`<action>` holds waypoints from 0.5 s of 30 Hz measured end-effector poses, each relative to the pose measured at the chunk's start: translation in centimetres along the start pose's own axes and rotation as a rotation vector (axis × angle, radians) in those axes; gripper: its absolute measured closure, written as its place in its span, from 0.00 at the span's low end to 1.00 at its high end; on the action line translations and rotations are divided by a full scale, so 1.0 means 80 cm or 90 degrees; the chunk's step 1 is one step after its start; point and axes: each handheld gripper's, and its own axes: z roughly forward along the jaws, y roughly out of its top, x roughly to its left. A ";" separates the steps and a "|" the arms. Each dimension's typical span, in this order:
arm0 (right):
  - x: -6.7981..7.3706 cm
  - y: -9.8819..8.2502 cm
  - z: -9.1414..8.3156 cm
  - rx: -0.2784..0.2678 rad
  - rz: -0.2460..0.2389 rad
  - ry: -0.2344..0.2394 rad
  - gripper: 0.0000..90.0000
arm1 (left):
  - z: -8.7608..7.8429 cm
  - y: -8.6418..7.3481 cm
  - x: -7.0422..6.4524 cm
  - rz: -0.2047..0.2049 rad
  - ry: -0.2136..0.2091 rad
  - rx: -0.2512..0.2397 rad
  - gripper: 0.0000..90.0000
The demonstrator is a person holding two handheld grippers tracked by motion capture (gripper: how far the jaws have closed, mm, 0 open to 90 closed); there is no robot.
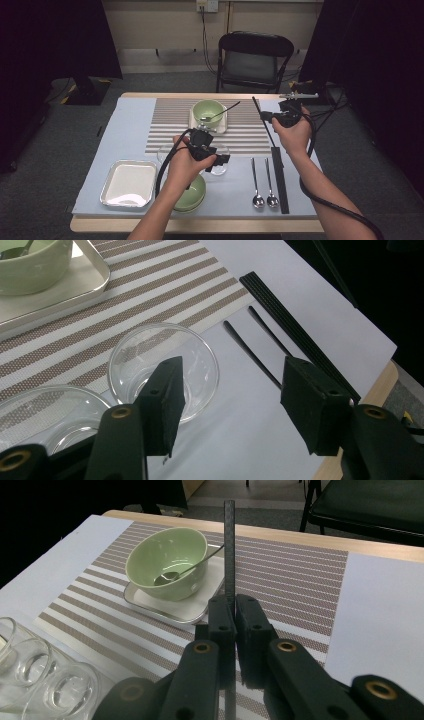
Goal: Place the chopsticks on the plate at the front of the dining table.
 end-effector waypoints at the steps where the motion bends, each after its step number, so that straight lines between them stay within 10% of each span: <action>1: 0.001 0.001 0.000 -0.001 0.000 0.001 0.96 | 0.001 0.000 0.000 0.003 0.001 0.001 0.48; 15: 0.026 0.009 0.009 0.000 -0.028 0.014 0.96 | 0.010 0.003 -0.005 -0.002 -0.005 0.002 0.47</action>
